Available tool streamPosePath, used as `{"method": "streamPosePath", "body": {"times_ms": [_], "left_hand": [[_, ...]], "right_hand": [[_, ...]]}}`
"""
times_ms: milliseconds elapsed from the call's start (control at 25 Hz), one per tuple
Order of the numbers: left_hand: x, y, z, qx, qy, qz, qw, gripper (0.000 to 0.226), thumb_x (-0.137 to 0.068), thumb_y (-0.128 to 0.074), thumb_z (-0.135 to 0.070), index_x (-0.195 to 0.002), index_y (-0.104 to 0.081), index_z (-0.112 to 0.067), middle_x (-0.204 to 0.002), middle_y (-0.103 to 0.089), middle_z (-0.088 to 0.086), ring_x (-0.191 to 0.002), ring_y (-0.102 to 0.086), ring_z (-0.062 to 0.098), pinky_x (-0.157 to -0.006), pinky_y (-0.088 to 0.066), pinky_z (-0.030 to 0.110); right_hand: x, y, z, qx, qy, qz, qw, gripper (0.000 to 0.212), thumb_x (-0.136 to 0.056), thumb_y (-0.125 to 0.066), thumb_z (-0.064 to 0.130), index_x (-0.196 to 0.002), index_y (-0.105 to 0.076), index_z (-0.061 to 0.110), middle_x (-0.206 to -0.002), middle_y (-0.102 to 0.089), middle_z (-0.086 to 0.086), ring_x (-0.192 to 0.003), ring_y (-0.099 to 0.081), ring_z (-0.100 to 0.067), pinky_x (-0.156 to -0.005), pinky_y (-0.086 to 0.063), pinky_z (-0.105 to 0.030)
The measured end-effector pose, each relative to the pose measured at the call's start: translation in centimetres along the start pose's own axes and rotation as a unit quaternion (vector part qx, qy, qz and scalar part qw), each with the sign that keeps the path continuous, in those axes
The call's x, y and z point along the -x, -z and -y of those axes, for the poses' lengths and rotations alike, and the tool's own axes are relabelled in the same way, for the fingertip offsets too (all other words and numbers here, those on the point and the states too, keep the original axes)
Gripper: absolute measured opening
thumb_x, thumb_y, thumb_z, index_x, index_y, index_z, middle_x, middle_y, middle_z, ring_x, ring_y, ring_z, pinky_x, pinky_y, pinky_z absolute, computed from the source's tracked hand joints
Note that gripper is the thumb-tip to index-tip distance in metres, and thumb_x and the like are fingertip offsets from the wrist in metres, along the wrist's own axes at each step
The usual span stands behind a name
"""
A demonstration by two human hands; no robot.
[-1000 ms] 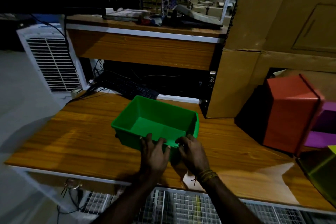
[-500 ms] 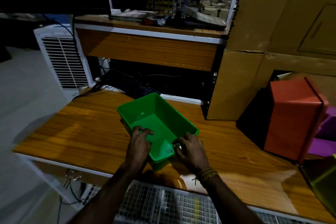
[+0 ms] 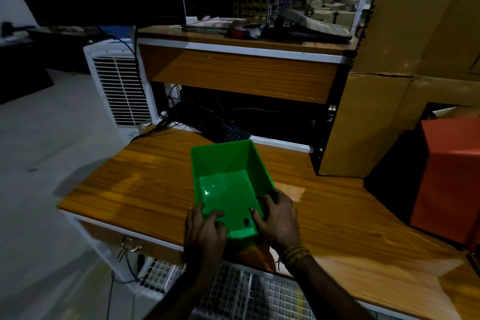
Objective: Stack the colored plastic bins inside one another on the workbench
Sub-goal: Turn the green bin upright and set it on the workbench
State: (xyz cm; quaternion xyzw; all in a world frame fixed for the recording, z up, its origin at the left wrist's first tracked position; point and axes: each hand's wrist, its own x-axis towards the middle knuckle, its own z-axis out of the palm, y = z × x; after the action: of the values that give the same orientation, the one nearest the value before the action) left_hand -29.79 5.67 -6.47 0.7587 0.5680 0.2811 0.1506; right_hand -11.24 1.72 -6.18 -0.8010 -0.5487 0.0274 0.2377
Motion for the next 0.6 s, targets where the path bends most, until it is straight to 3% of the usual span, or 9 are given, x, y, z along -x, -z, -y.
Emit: {"method": "streamPosePath", "body": {"times_ms": [120,280,480,600], "left_hand": [[-0.8,0.5,2.1,-0.006,-0.004,-0.039,0.999,0.024,-0.074,-0.075,-0.014,-0.096,-0.075,-0.025,-0.123,-0.06,0.015,-0.112,-0.053,0.036,-0.085,-0.05,0.044],[-5.2,2.4,6.1,-0.001,0.011,-0.045,0.999,0.023,-0.077,-0.072,-0.017,-0.1,-0.074,-0.023,-0.116,-0.063,0.014,-0.115,-0.052,0.035,-0.088,-0.047,0.043],[-10.1,4.9,12.0,-0.007,-0.017,-0.031,0.999,0.027,-0.079,-0.058,-0.029,-0.099,-0.073,-0.021,-0.109,-0.063,0.015,-0.114,-0.052,0.035,-0.092,-0.045,0.044],[-13.7,6.6,15.2,-0.003,-0.031,-0.037,0.999,0.027,-0.074,-0.064,-0.027,-0.1,-0.073,-0.024,-0.109,-0.06,0.015,-0.112,-0.051,0.035,-0.09,-0.046,0.045]], "right_hand": [[0.3,-1.2,3.1,0.028,-0.029,-0.02,0.999,0.05,-0.082,-0.045,0.058,-0.123,-0.057,0.031,-0.136,-0.048,-0.012,-0.127,-0.042,-0.032,-0.098,-0.042,-0.048],[-0.5,-3.7,9.0,0.014,-0.048,-0.059,0.997,0.049,-0.076,-0.046,0.057,-0.112,-0.066,0.029,-0.121,-0.057,-0.018,-0.112,-0.054,-0.041,-0.084,-0.05,-0.05],[-3.2,-7.3,15.2,0.008,-0.051,-0.039,0.998,0.054,-0.076,-0.042,0.061,-0.116,-0.063,0.032,-0.126,-0.056,-0.014,-0.121,-0.049,-0.037,-0.089,-0.048,-0.05],[-5.3,-9.8,18.6,0.004,-0.044,-0.038,0.998,0.053,-0.076,-0.044,0.062,-0.115,-0.063,0.032,-0.125,-0.057,-0.014,-0.119,-0.051,-0.039,-0.089,-0.048,-0.05]]}}
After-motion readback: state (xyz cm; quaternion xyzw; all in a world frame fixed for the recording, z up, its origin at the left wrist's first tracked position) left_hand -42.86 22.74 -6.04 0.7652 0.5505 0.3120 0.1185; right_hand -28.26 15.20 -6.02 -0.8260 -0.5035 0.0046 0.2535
